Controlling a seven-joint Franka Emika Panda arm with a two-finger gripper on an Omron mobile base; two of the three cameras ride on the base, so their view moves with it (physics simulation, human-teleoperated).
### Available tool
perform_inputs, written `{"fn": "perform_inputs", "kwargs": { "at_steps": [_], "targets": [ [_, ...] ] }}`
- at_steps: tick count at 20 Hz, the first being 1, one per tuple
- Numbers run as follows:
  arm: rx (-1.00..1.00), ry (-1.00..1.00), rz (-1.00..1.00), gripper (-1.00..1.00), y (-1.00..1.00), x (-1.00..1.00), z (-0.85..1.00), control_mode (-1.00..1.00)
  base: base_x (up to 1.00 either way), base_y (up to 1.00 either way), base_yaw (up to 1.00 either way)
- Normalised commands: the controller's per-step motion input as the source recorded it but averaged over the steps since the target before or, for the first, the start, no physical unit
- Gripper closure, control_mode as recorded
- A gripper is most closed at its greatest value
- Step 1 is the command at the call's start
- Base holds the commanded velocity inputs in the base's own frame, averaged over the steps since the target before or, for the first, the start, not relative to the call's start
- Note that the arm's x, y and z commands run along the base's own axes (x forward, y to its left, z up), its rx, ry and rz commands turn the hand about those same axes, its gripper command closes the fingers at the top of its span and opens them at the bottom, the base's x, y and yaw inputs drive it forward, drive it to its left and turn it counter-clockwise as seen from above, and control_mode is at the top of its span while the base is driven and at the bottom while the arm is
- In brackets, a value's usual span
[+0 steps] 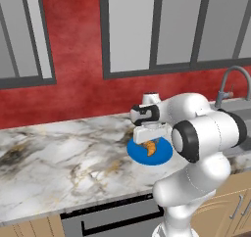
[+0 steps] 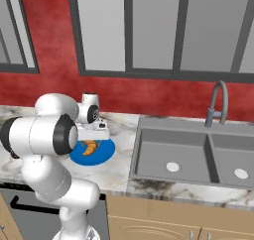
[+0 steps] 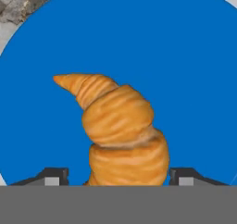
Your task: Place the pastries on the plates.
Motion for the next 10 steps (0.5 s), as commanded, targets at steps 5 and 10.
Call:
{"fn": "perform_inputs", "kwargs": {
  "at_steps": [5,10],
  "targets": [
    [0.0,-0.02,0.0,-1.0,0.0,-0.1,0.09,-1.0,0.0,0.0,0.0],
    [0.0,-0.09,0.0,-1.0,-0.04,-0.36,0.54,-1.0,0.0,0.0,0.0]
  ]
}}
